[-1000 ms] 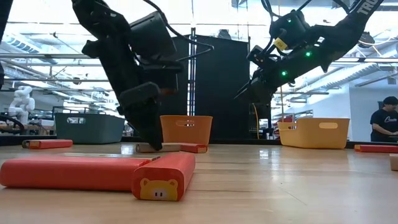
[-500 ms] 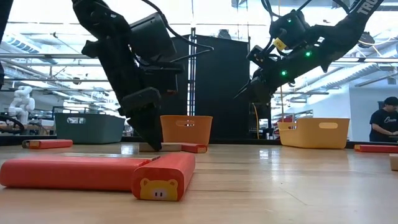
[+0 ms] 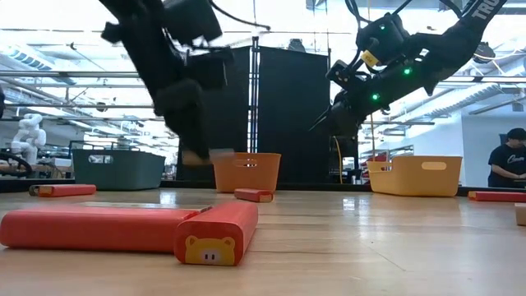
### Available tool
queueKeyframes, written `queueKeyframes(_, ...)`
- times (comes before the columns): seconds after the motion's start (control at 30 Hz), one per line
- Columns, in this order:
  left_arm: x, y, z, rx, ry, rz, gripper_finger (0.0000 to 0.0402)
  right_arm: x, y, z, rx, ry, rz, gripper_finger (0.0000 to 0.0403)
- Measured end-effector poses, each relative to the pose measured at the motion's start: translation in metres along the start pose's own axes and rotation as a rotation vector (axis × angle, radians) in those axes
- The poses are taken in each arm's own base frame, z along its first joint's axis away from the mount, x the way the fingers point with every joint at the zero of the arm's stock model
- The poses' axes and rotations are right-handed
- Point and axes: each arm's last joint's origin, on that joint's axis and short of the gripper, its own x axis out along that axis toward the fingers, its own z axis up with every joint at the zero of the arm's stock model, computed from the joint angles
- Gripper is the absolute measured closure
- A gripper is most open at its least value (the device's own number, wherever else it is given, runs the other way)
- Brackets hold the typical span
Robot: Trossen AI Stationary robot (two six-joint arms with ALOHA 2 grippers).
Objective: Sort blocks
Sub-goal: Put the brown block into the blue bin
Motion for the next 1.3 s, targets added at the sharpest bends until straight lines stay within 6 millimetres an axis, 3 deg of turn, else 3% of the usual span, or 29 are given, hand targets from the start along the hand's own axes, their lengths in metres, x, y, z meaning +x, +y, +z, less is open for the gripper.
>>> queueKeyframes(0.23,-0.056,0.059,0.001,-0.175,-0.075,0.249,0.0310,0.000,0.000,0.000,0.000,-0.002,0.003,0.0135)
queueKeyframes(0.43,-0.082,0.119,-0.025,-0.530,0.051,0.373,0.0311,0.000,0.000,0.001,-0.020,-0.006,0.002,0.0135)
queueKeyframes(0.53,-0.084,0.141,-0.043,-0.725,0.180,0.435,0.0311,0.000,0.000,0.000,-0.019,-0.006,0.003,0.0135)
queueKeyframes(0.67,-0.082,0.163,-0.054,-0.820,0.256,0.509,0.0311,0.000,0.000,0.000,-0.013,-0.001,0.005,0.0135)
queueKeyframes(1.13,-0.058,0.214,-0.069,-0.865,0.359,0.521,0.0309,0.000,0.001,-0.002,-0.055,0.018,0.014,0.0135)
queueKeyframes(1.3,-0.048,0.220,-0.072,-0.870,0.399,0.515,0.0274,0.000,0.001,-0.002,-0.029,0.019,0.014,0.0135)
